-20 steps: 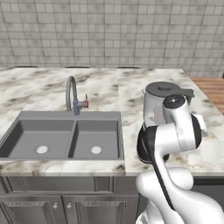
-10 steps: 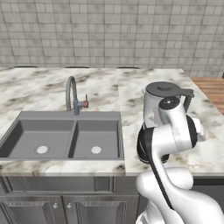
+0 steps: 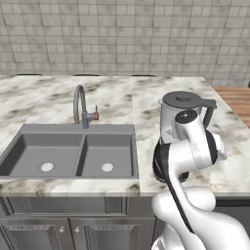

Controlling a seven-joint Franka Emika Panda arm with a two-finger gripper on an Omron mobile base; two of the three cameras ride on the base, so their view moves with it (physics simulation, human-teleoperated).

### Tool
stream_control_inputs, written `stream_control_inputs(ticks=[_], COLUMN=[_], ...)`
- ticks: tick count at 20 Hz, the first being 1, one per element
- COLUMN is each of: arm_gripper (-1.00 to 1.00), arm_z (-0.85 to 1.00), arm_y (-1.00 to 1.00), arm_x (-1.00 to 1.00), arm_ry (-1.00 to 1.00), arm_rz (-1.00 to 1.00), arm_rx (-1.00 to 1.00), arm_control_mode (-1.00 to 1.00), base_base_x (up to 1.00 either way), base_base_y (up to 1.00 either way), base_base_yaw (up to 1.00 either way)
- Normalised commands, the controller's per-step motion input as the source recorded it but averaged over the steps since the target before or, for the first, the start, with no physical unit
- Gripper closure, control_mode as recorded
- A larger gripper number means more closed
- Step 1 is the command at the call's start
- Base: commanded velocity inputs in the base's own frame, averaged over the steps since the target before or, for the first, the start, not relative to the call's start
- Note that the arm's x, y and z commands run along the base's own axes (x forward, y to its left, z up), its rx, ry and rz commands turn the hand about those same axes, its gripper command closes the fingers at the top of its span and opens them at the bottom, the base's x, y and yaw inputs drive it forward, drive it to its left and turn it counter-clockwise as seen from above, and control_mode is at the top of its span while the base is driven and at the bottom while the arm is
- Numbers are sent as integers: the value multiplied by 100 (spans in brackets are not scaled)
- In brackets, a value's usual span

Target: Grab the lemon and onion from the fridge, place them in the blender, close the lid, and turn on the blender to create a marinade.

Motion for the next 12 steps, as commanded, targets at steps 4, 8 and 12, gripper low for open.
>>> stream_control_inputs(ticks=[4,8,12], arm_gripper=[-100,-100,-100], arm_z=[-31,-27,-17], arm_y=[0,2,4], arm_x=[0,0,0], arm_ry=[-6,-14,-19], arm_rz=[0,0,0], arm_rx=[0,0,0], arm_control_mode=[-100,-100,-100], base_base_x=[0,0,0], base_base_y=[0,0,0], base_base_yaw=[0,0,0])
